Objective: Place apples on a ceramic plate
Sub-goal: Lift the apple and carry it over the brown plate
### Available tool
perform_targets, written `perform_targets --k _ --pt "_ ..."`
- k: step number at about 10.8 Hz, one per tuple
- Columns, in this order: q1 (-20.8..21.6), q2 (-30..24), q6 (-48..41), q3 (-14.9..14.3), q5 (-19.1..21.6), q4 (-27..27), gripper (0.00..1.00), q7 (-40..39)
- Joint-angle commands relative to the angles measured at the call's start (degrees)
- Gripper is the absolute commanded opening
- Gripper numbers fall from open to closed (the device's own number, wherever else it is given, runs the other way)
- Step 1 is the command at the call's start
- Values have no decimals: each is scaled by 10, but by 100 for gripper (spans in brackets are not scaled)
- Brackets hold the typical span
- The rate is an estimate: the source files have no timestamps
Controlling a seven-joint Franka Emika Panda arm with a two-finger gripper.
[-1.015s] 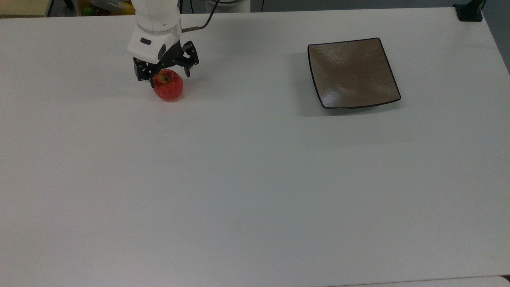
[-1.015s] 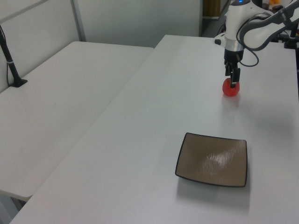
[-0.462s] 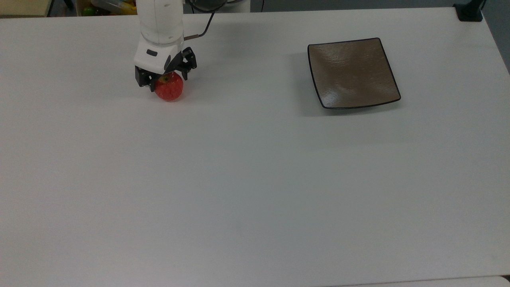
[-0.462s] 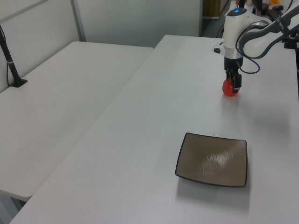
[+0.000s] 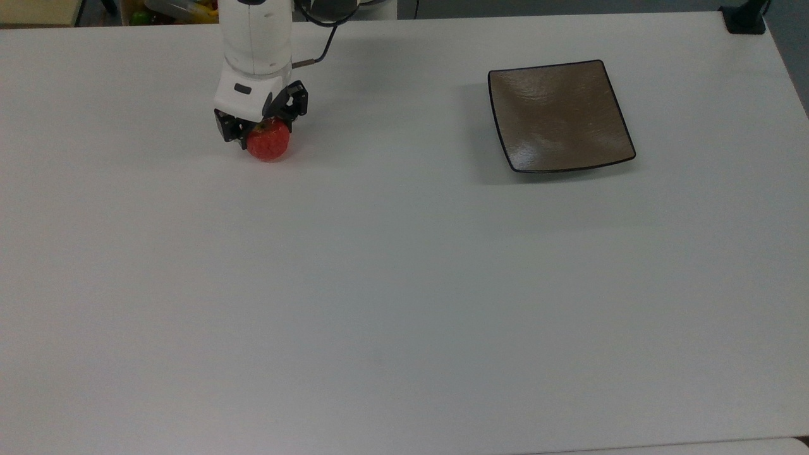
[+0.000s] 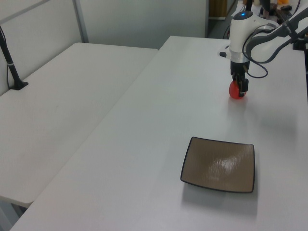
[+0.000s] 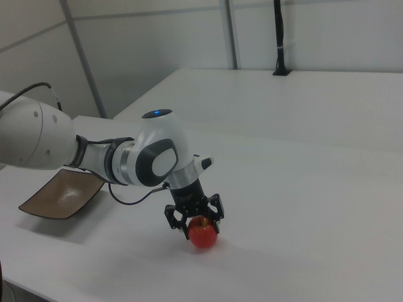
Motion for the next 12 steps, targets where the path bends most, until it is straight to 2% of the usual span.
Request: perform_targets --k 1,3,5,10,11,12 --pt "-4 -24 4 -3 -9 -11 21 -3" --pt "-3 -48 -18 -3 -5 6 21 0" --pt "3 -74 -79 -2 4 42 21 3" --pt "37 -83 -330 3 106 236 22 19" --pt "47 -87 -363 5 113 252 22 25" --pt "54 -93 -378 23 116 257 22 43"
